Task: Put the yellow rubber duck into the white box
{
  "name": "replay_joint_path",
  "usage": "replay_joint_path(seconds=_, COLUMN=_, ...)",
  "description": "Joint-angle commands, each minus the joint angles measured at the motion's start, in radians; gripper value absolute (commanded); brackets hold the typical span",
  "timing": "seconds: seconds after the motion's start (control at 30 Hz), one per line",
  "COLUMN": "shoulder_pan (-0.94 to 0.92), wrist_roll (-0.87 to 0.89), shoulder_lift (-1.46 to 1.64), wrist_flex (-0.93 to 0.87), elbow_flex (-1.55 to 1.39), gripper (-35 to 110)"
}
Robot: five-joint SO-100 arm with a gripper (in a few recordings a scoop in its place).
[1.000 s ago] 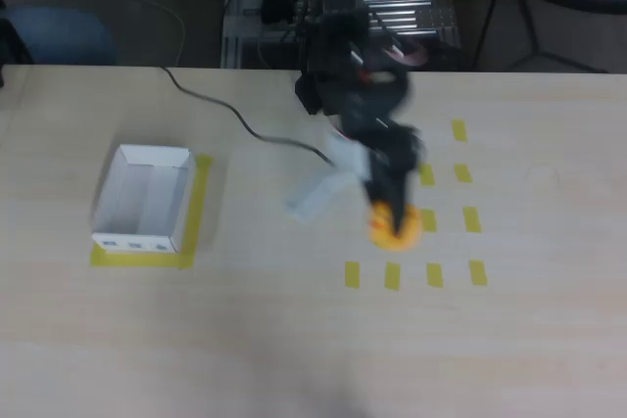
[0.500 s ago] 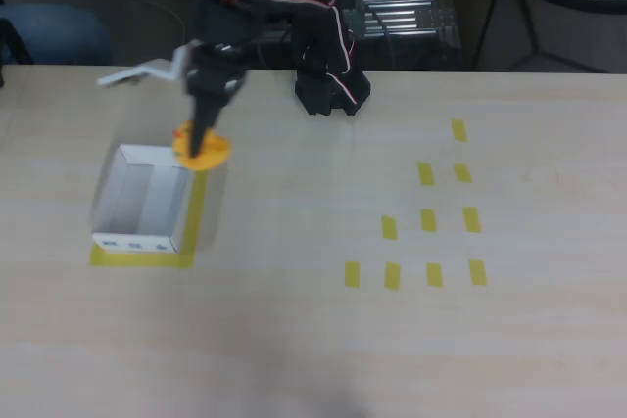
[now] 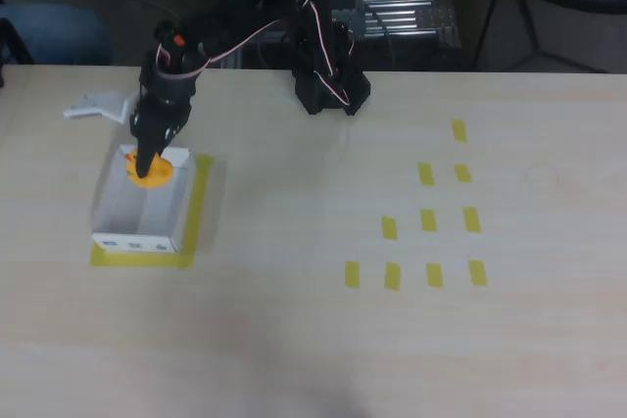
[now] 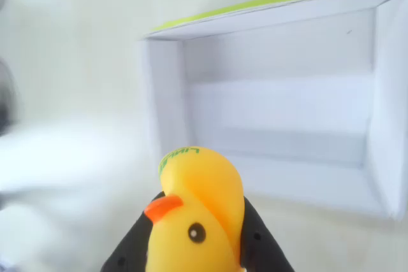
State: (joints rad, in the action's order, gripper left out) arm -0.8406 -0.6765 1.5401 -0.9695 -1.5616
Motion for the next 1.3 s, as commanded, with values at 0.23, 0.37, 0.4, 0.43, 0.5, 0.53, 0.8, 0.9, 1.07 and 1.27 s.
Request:
replay_joint_path(seconds=0.23, shoulder_pan=-0.078, wrist_roll=-0.140, shoulder_lift=-0.063, wrist_flex=0.236, elbow_flex=-0.150, gripper=0)
replay_joint_path(seconds=0.37, shoulder_pan=-0.078, wrist_roll=-0.144, shoulder_lift=-0.098, wrist_flex=0.282, elbow_flex=-0.155, gripper=1)
replay_joint_path(seconds=0.4, shoulder_pan=-0.078, wrist_roll=-0.146, shoulder_lift=-0.103, wrist_flex=0.284, elbow_flex=-0.152, gripper=3)
replay_joint_path(seconds=0.43, shoulder_pan=-0.078, wrist_roll=-0.149, shoulder_lift=-0.106, wrist_flex=0.284, elbow_flex=-0.150, gripper=8)
replay_joint_path(seconds=0.5, shoulder_pan=-0.080, wrist_roll=-0.149, shoulder_lift=-0.106, wrist_flex=0.290, elbow_flex=-0.152, gripper=22)
replay_joint_path(seconds=0.53, shoulder_pan=-0.080, wrist_roll=-0.149, shoulder_lift=-0.106, wrist_flex=0.290, elbow_flex=-0.152, gripper=22)
replay_joint_path(seconds=0.8, shoulder_pan=-0.075, wrist_roll=-0.150, shoulder_lift=-0.106, wrist_flex=0.311, elbow_flex=-0.152, gripper=28)
replay_joint_path(seconds=0.9, shoulder_pan=-0.075, wrist_roll=-0.155, shoulder_lift=-0.106, wrist_flex=0.321, elbow_flex=-0.155, gripper=29)
replay_joint_path(seconds=1.07, shoulder_pan=-0.078, wrist_roll=-0.172, shoulder_lift=-0.106, wrist_flex=0.331, elbow_flex=-0.161, gripper=32)
replay_joint_path(seconds=1.27, shoulder_pan=-0.087, wrist_roll=-0.196, shoulder_lift=-0.106, wrist_flex=0.339, elbow_flex=-0.163, gripper=40)
